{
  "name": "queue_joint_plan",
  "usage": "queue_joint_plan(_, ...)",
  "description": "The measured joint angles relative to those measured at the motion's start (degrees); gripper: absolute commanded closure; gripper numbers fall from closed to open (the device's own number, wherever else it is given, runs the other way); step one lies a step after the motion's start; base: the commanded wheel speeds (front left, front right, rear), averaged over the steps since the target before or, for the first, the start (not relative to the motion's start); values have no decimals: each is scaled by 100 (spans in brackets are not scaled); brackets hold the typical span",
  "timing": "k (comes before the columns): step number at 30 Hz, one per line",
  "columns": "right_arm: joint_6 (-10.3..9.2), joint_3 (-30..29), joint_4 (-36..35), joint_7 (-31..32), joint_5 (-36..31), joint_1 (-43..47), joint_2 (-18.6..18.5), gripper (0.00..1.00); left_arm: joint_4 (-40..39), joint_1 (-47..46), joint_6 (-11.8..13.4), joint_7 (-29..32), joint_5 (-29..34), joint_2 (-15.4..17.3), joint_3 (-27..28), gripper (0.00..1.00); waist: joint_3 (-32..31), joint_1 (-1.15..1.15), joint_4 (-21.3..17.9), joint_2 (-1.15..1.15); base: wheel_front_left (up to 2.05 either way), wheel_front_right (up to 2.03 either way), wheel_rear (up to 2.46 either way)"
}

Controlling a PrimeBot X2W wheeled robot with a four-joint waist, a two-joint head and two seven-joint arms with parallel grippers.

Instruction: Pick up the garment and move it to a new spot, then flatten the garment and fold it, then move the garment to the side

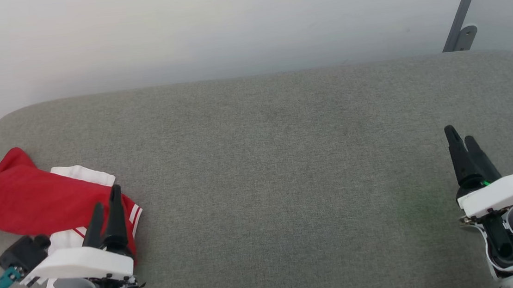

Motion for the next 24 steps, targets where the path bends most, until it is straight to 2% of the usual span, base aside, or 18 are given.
queue_joint_plan(11, 0, 115, 162, -207, -1131, -190, -170, 0, 10, -157, 87, -225, 898, 143, -167, 0, -1, 0, 14, 0, 0, 0, 0)
queue_joint_plan(24, 0, 245, 309, -445, -1925, -422, -322, 0, 74, -274, 136, -444, 1775, 240, -309, 0, 10, 0, 3, 0, 0, 0, 0)
